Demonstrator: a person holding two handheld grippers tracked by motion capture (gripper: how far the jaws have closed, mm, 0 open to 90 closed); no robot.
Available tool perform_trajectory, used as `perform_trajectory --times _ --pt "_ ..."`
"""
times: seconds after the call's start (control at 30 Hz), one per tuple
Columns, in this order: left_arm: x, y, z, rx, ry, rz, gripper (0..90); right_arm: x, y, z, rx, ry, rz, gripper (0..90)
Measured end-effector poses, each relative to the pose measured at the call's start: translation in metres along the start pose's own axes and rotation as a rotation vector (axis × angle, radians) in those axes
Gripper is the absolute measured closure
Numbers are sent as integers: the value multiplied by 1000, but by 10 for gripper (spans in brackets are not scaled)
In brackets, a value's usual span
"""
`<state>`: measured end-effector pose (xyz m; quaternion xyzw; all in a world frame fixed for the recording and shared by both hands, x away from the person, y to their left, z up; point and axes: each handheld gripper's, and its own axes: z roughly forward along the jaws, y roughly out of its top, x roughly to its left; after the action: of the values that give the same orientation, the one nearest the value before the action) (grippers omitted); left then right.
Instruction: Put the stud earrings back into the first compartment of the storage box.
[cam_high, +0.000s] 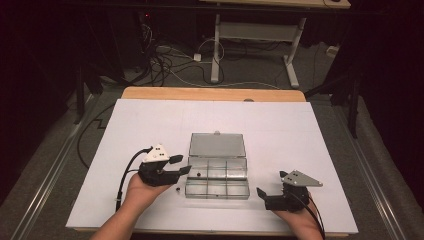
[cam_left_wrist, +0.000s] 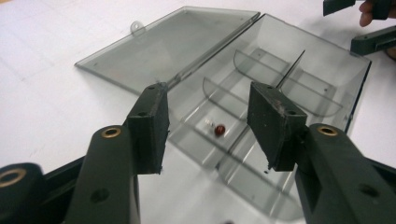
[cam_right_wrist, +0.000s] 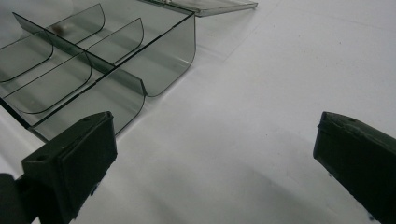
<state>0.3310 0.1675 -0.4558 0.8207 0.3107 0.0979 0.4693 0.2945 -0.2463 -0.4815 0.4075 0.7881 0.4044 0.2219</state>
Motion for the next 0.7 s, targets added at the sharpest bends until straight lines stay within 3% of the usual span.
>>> perform_trajectory --times 0.33,0.7 --pt "1 -32 -14 40 -14 -38 473 0 0 0 -2 0 -4 2" --pt "-5 -49 -7 87 -21 -60 567 -1 0 1 2 0 -1 2"
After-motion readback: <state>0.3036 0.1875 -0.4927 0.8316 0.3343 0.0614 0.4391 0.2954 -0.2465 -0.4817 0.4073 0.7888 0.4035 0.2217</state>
